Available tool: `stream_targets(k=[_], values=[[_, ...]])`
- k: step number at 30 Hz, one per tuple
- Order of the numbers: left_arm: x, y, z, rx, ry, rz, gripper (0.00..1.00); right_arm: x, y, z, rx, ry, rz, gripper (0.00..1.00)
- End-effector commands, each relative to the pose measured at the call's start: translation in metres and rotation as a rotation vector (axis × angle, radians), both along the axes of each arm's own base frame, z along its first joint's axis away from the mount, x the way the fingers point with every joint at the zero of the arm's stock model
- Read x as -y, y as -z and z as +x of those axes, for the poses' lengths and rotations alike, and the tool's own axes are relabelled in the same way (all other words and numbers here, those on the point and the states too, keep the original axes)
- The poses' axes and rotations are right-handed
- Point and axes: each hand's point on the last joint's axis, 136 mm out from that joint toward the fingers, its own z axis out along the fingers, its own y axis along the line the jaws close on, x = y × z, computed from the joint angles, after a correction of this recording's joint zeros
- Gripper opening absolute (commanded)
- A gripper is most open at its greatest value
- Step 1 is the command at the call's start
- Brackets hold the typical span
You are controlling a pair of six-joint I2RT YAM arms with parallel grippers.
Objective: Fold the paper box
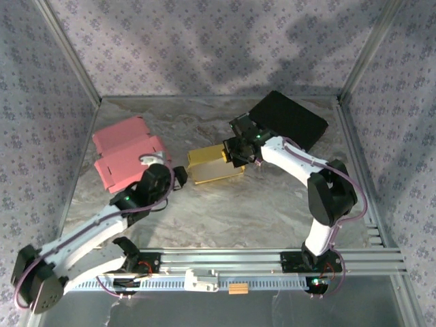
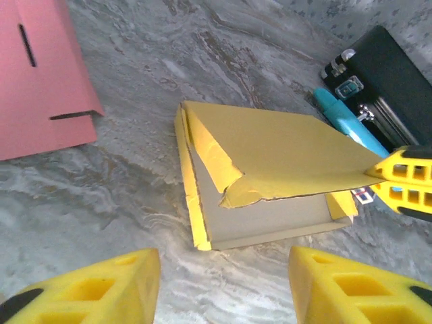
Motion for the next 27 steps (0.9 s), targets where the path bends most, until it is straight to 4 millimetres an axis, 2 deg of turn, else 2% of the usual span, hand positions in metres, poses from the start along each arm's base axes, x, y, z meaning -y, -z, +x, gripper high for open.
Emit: stream_targets(k=[1, 4, 9, 10, 11, 14, 18, 21, 25, 27], values=[[-0.027, 0.005, -0.015, -0.063, -0.098, -0.022, 0.58, 0.002, 0.013, -0.018, -0.025, -0.044, -0.029, 0.0], [-0.035, -0.001, -0.009, -0.099, -0.136, -0.096, 0.59, 0.004, 0.023, -0.027, -0.037, -0.056, -0.04, 0.0], [-0.021, 0.0, 0.008, -0.19, -0.105, -0.169, 0.59, 0.008, 0.034, -0.036, -0.045, -0.065, -0.052, 0.01], [-0.018, 0.003, 0.011, -0.21, -0.099, -0.177, 0.59, 0.009, 0.035, -0.036, -0.048, -0.067, -0.057, 0.02], [-0.014, 0.008, 0.014, -0.237, -0.092, -0.185, 0.59, 0.013, 0.046, -0.044, -0.075, -0.072, -0.075, 0.02], [-0.003, 0.021, 0.02, -0.3, -0.061, -0.182, 0.59, 0.015, 0.053, -0.05, -0.101, -0.082, -0.083, 0.06], [0.007, 0.039, 0.03, -0.35, -0.042, -0.173, 0.59, 0.019, 0.052, -0.054, -0.111, -0.096, -0.099, 0.16], [0.023, 0.053, 0.046, -0.385, -0.002, -0.259, 0.6, 0.022, 0.053, -0.058, -0.131, -0.108, -0.104, 0.25], [0.032, 0.059, 0.066, -0.375, 0.026, -0.225, 0.6, 0.025, 0.054, -0.061, -0.145, -0.128, -0.107, 0.3], [0.034, 0.07, 0.072, -0.388, 0.039, -0.205, 0.59, 0.026, 0.053, -0.062, -0.148, -0.134, -0.11, 0.32]])
